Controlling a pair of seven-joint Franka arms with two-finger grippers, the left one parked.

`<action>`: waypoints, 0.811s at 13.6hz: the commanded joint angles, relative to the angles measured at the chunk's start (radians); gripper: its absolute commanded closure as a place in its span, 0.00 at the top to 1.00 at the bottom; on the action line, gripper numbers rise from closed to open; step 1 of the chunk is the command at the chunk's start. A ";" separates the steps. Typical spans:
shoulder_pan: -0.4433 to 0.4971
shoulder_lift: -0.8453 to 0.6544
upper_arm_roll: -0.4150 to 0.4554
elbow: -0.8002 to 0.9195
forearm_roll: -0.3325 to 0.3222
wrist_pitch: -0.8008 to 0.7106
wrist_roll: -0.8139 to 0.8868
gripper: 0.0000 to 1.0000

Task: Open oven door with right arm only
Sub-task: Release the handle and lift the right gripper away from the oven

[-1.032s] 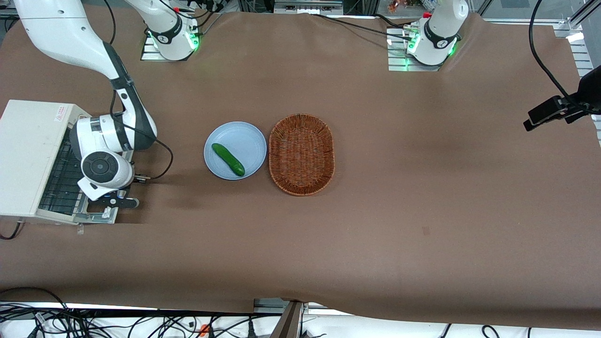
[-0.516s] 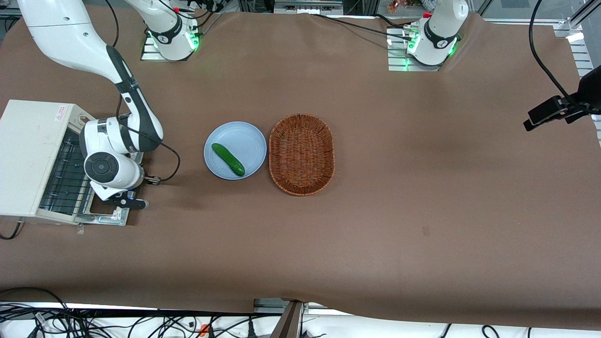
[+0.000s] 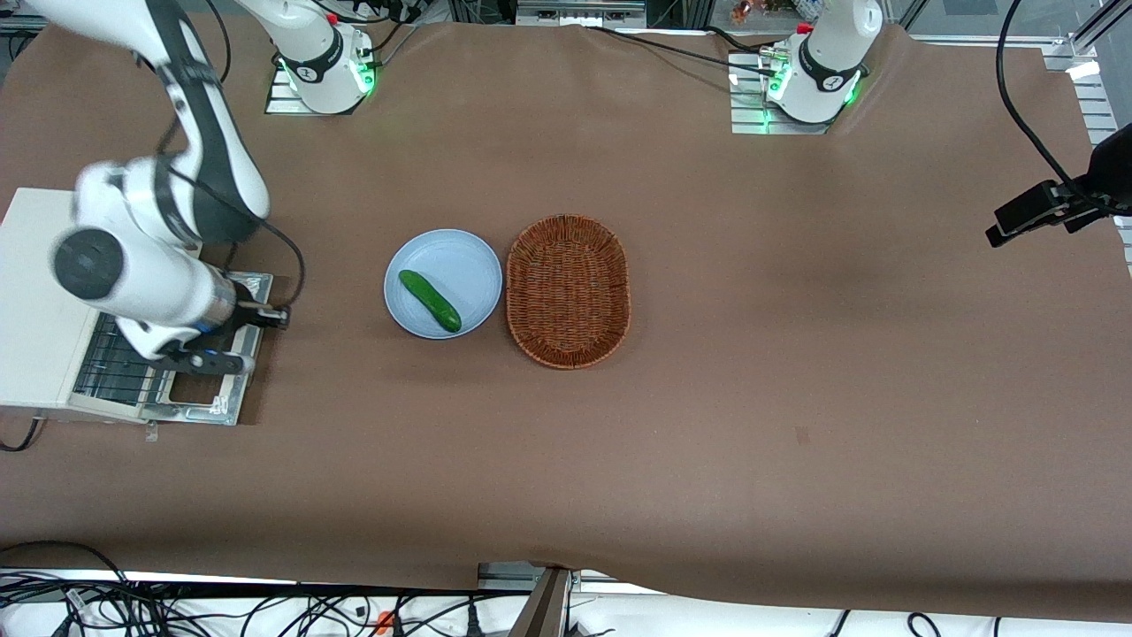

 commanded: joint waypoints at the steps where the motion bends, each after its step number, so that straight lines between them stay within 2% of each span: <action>1: -0.009 -0.173 -0.016 -0.019 0.022 -0.078 -0.060 1.00; 3: -0.009 -0.229 -0.018 0.036 0.024 -0.217 -0.045 1.00; 5: -0.010 -0.238 -0.024 0.128 0.074 -0.253 -0.055 1.00; 7: -0.010 -0.266 -0.098 0.143 0.123 -0.359 -0.095 1.00; 10: -0.012 -0.301 -0.113 0.110 0.132 -0.324 -0.118 1.00; 11: -0.010 -0.294 -0.142 0.118 0.142 -0.322 -0.115 1.00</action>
